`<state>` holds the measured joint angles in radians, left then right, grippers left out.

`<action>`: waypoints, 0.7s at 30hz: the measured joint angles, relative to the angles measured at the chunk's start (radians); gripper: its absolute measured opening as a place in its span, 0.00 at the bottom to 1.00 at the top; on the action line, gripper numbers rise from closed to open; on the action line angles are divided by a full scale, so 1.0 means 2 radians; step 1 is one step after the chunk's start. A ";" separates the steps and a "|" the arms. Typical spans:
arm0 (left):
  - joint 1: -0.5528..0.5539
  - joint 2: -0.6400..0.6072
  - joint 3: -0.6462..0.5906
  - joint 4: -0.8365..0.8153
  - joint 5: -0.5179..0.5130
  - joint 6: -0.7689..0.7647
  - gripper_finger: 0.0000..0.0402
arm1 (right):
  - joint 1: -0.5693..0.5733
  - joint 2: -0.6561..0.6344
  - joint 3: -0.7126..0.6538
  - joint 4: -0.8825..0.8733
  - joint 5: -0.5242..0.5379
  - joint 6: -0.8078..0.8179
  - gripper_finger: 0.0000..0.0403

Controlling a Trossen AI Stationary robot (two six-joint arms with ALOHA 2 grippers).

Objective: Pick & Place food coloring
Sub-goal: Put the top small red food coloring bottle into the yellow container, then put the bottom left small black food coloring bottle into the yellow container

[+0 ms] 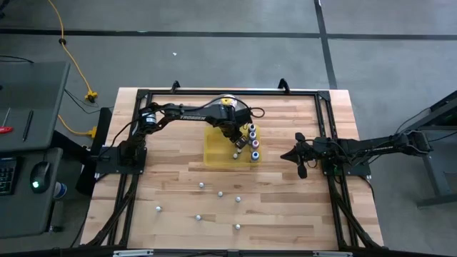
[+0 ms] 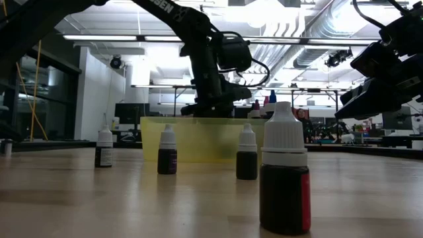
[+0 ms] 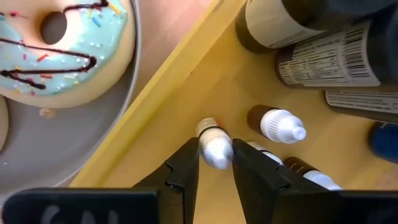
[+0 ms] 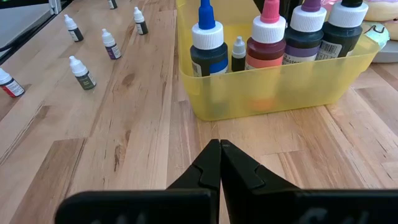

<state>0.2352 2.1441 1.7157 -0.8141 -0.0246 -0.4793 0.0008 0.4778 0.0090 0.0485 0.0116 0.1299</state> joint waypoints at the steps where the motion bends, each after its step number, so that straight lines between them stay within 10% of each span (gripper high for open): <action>1: 0.000 0.000 0.000 -0.001 0.000 0.000 0.24 | 0.000 0.000 0.000 0.000 0.000 0.000 0.00; 21: -0.002 -0.002 0.081 -0.045 -0.016 0.053 0.47 | 0.000 0.000 0.000 0.000 0.000 0.000 0.00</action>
<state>0.2312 2.1403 1.8782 -0.9031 -0.0564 -0.3737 0.0009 0.4778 0.0090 0.0485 0.0116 0.1299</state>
